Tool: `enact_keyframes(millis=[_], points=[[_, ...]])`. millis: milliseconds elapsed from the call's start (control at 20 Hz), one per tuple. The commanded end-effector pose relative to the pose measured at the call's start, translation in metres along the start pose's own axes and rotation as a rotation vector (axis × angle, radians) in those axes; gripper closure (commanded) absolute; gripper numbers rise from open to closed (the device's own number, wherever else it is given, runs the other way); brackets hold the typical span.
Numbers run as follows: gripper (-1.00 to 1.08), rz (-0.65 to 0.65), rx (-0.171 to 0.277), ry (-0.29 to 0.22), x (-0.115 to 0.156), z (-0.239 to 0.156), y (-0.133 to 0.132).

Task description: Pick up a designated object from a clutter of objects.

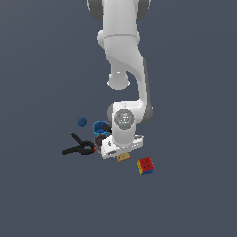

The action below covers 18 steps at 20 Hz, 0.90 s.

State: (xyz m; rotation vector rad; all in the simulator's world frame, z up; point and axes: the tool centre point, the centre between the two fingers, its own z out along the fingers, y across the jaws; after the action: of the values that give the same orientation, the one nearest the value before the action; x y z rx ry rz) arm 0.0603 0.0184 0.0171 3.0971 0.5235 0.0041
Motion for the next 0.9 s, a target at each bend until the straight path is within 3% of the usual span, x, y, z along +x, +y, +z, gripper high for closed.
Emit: enact_keyframes(millis=[0, 850], points=[[1.08, 0.000, -0.001, 0.001, -0.003, -0.006, 0.001], [1.08, 0.001, -0.001, 0.000, -0.063, -0.101, 0.006]])
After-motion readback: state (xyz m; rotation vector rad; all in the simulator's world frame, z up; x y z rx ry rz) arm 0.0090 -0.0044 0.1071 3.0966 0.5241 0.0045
